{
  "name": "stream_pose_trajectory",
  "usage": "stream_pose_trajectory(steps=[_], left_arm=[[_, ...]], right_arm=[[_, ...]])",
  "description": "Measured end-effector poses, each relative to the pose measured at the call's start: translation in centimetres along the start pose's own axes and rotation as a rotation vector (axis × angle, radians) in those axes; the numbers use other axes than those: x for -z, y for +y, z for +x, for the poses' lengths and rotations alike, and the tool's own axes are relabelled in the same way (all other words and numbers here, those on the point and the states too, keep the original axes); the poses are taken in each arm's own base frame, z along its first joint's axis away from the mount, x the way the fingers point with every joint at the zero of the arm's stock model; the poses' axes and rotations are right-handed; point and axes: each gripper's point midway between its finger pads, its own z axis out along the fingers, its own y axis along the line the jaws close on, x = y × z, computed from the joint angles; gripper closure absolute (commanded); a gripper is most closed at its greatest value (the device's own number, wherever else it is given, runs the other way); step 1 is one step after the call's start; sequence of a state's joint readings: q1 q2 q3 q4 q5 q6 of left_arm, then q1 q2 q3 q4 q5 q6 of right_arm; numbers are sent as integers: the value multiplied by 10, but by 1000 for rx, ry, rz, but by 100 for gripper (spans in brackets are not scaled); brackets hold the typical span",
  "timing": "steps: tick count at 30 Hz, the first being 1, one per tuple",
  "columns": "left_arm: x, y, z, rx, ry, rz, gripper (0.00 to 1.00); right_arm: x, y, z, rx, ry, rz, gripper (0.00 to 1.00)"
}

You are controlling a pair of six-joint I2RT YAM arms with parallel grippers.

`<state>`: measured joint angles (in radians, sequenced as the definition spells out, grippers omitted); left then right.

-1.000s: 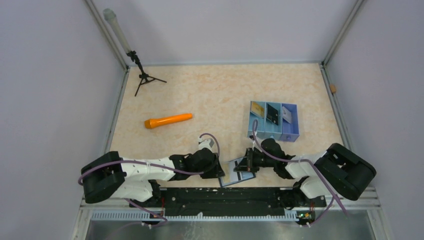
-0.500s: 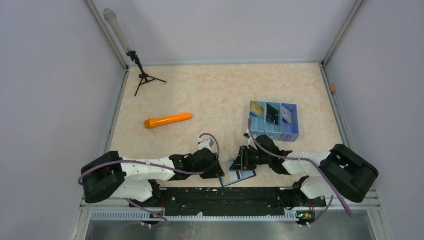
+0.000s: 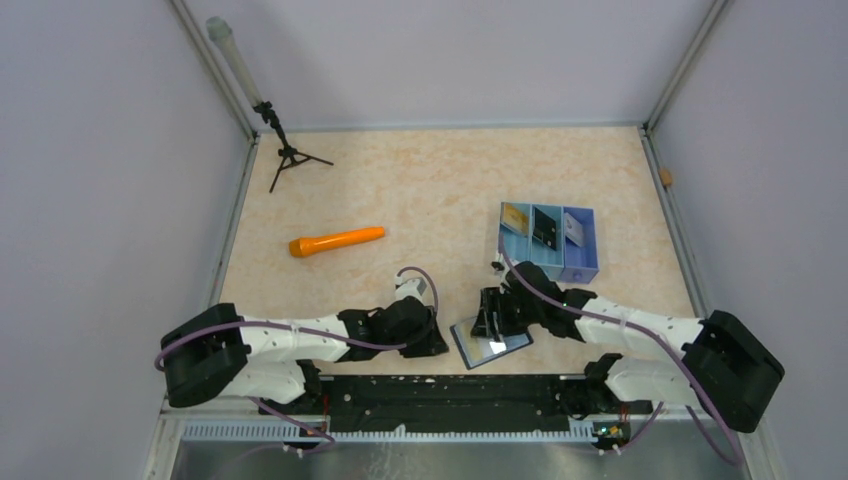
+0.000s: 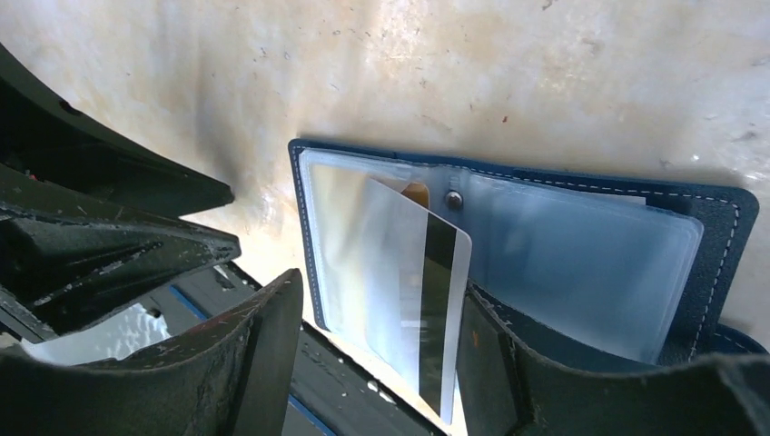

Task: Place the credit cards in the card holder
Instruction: Insert the credit card into the card holder.

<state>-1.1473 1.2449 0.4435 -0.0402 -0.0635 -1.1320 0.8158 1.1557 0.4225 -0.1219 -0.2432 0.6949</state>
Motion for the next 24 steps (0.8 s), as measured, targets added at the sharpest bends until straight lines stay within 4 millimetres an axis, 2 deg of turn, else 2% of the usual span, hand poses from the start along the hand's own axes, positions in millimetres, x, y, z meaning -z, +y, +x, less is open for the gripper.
stream_pose_trajectory(steps=[10,14,19,24], left_arm=[[1,1,-1,1,-4,-5,55],[0,0,-1,0,-3,-4,55],[-1,-8,-4,1,-6,4,55],[-4,-16,-7,2,-9,20,56]], right_arm=[[23,-4,-12,119,-34,142,39],[30,-17,-19,141,-60,234,38],[36,-36,-14,147,-47,330,36],[38,-35,-17,148,-62,323,40]])
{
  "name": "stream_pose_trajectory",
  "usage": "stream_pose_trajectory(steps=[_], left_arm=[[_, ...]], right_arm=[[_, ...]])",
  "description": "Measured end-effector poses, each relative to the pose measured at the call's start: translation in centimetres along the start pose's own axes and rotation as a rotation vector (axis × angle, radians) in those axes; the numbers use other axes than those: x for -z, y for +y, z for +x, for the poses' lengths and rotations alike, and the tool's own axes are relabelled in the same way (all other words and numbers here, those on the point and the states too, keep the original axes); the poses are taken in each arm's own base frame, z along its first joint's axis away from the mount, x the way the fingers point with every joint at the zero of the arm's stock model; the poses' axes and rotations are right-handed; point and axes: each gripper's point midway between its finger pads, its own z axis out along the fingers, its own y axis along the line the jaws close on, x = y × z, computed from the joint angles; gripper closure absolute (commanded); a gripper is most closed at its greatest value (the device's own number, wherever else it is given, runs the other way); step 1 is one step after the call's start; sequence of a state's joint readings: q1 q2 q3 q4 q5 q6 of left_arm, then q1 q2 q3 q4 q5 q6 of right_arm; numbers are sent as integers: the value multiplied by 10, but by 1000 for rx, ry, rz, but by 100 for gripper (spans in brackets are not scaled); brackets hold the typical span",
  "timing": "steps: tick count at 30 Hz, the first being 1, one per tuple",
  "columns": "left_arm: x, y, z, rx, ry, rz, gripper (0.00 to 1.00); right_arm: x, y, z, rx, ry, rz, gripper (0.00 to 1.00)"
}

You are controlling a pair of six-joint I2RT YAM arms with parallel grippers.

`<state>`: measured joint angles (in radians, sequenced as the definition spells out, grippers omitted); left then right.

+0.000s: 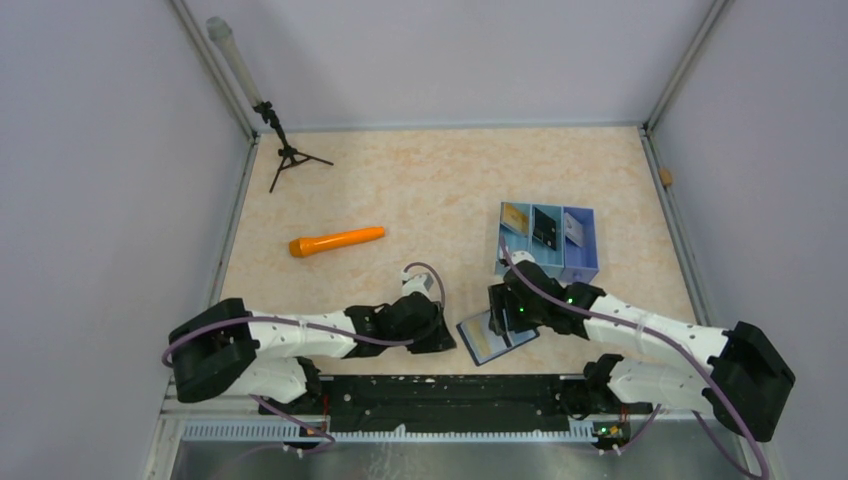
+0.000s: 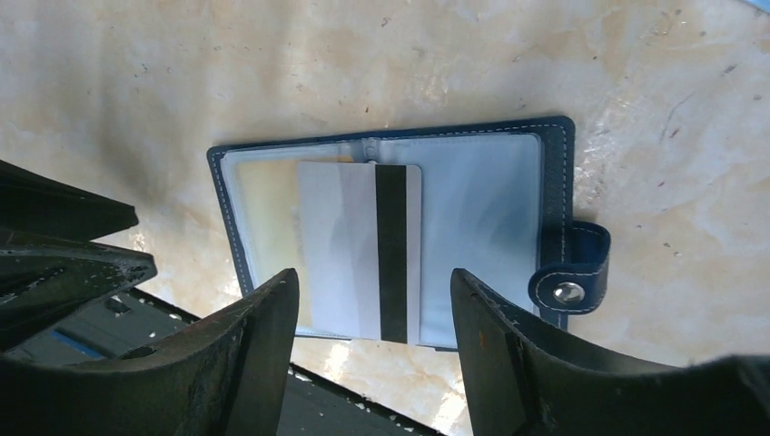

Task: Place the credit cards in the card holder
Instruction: Insert the credit card into the card holder.

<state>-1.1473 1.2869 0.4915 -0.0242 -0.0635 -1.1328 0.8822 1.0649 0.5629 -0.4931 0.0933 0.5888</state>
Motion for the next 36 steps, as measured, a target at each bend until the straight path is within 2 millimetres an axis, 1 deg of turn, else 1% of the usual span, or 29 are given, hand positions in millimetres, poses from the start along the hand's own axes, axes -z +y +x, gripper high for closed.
stream_pose_trajectory(steps=[3,8,11,15,19,23,28,33,35,36], left_arm=[[-4,-4,1,3,6,12,57],[-12,-10,2,10,19,31,59],[-16,-13,4,15,28,41,62],[-21,-14,5,22,35,46,67],[-26,-16,7,28,41,57,73],[-29,-20,9,34,54,75,75],[-30,-21,10,40,59,79,76],[-30,-20,10,44,59,76,76],[-29,-19,9,43,55,72,73],[-29,-19,8,43,50,68,70]], right_arm=[[-4,5,4,-12,2,-34,40],[-14,2,21,-23,50,-44,40],[-16,5,19,-24,44,-52,40],[-18,9,17,-25,40,-69,45],[-20,18,17,-36,50,-112,50],[-18,29,19,-45,70,-171,54],[-17,43,21,-49,93,-242,56],[-17,48,24,-51,111,-273,56],[-17,49,24,-51,113,-277,54],[-17,50,24,-53,113,-278,51]])
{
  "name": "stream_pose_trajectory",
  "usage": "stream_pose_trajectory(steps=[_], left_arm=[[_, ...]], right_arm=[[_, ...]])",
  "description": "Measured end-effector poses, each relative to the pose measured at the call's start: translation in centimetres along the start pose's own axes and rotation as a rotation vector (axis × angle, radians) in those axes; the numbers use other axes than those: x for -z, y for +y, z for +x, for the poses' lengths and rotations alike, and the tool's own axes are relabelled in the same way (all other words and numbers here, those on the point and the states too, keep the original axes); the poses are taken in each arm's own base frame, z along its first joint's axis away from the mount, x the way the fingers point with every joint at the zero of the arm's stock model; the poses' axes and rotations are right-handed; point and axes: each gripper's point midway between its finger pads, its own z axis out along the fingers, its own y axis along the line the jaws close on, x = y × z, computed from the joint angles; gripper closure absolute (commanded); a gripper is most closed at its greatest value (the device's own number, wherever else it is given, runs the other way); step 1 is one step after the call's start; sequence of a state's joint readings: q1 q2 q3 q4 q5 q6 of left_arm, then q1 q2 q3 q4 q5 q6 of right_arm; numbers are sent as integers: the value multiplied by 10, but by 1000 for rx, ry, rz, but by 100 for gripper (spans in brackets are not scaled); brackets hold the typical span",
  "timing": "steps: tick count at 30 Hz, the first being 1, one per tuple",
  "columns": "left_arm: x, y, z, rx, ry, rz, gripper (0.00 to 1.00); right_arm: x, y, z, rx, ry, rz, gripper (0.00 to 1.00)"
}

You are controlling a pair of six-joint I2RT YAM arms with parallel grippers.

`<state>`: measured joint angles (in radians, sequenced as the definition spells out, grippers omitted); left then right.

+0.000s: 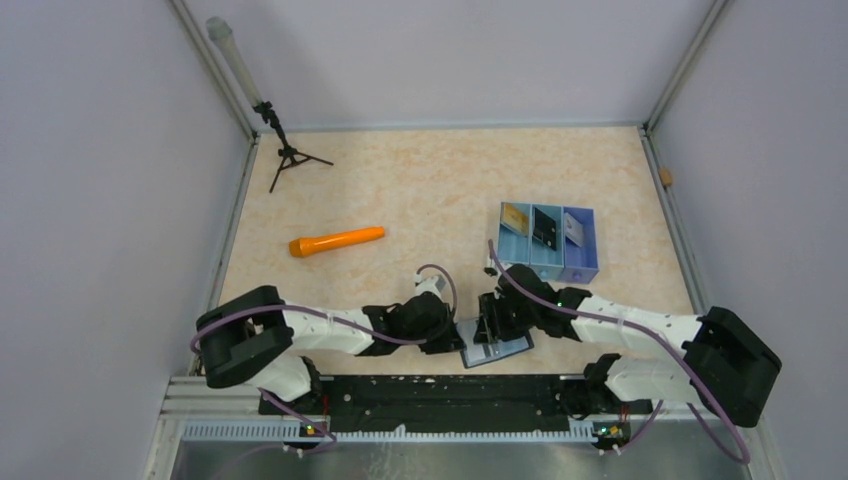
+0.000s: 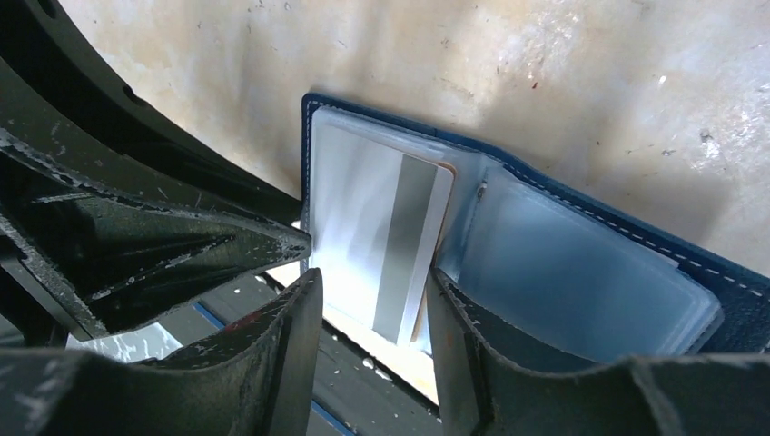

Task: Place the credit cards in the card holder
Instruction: Insert the credit card into the card holder, then pick up the credit card from the storage box.

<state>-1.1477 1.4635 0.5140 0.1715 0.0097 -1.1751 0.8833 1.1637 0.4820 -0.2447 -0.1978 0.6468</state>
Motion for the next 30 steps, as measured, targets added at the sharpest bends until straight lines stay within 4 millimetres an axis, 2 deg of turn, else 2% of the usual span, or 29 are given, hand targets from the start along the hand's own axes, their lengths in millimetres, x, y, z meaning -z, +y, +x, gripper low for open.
stream_pose_trajectory(steps=[4,7,11,13,14,17,20,25,28,30], left_arm=[[6,4,-6,-17,-35,-24,52],[15,10,-14,-46,-70,-57,33],[34,17,-31,-78,-120,-86,10],[45,21,-41,-93,-143,-104,2],[50,23,-46,-103,-153,-113,1],[70,24,-69,-122,-181,-131,1],[96,22,-106,-140,-238,-147,1],[147,8,-168,-257,-350,-188,1],[166,7,-190,-312,-392,-212,1],[173,14,-200,-334,-407,-235,1]], right_arm=[[3,0,-1,-4,-8,11,32],[15,-1,-11,4,-43,53,26],[46,1,-51,7,-160,97,19],[66,-6,-78,-2,-236,133,16],[74,-12,-90,-7,-268,157,15],[96,-38,-121,-30,-343,239,15],[112,-77,-147,-83,-384,339,14],[118,-136,-171,-154,-380,474,15],[119,-169,-183,-188,-370,543,17],[119,-189,-192,-200,-367,587,18]])
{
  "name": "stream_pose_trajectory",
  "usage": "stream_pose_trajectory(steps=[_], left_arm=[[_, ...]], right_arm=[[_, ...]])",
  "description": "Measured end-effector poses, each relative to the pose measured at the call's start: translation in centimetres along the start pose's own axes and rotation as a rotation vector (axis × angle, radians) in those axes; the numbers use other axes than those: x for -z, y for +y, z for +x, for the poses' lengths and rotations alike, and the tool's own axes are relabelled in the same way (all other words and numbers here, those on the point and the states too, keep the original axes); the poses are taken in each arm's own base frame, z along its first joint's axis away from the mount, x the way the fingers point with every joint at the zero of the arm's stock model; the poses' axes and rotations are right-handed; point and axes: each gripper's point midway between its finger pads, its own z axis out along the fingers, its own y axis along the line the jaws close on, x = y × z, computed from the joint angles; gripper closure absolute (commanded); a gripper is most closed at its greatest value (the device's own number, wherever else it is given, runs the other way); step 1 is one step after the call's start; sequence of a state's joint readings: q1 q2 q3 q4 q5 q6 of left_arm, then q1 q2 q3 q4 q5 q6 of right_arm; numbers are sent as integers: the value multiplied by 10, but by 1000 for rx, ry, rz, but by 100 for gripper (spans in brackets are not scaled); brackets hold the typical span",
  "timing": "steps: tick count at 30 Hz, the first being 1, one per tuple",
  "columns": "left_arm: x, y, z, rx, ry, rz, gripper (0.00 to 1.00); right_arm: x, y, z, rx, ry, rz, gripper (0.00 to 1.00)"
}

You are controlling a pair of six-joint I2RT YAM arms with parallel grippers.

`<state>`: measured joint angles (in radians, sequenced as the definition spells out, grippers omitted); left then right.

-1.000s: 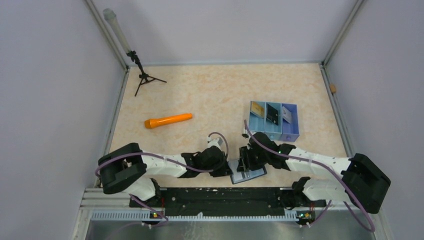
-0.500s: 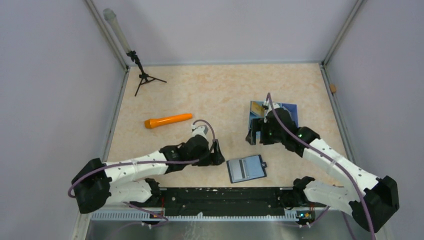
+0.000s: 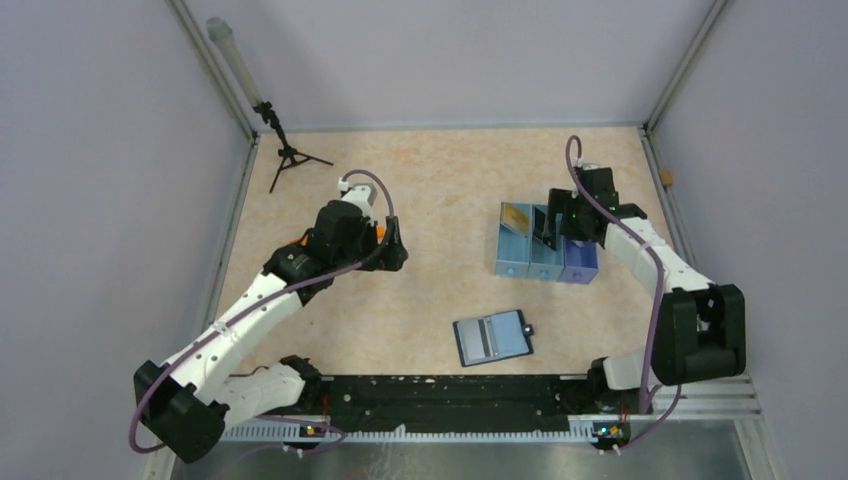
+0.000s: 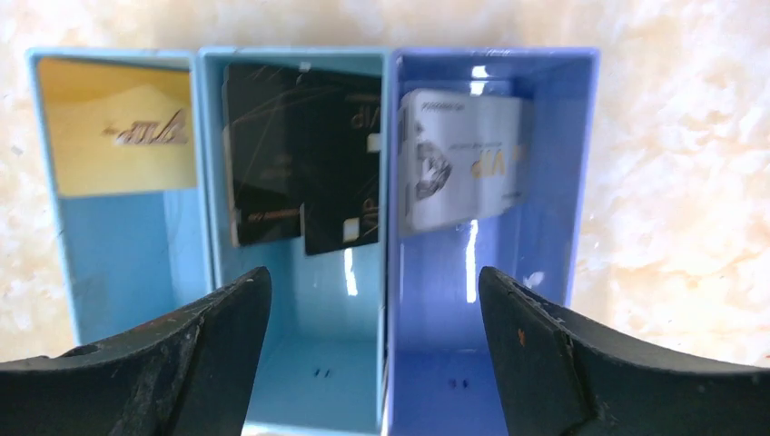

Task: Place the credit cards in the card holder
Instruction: Pick up the credit card from the storage box.

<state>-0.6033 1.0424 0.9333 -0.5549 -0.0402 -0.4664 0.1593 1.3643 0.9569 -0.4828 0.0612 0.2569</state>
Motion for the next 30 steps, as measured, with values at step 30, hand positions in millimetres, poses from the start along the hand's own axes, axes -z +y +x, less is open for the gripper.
stream_pose_trajectory(steps=[30], left_arm=[[0,33,4,-14,55,-26,1]], right_arm=[[-53,-11,-27,42,26,-12,58]])
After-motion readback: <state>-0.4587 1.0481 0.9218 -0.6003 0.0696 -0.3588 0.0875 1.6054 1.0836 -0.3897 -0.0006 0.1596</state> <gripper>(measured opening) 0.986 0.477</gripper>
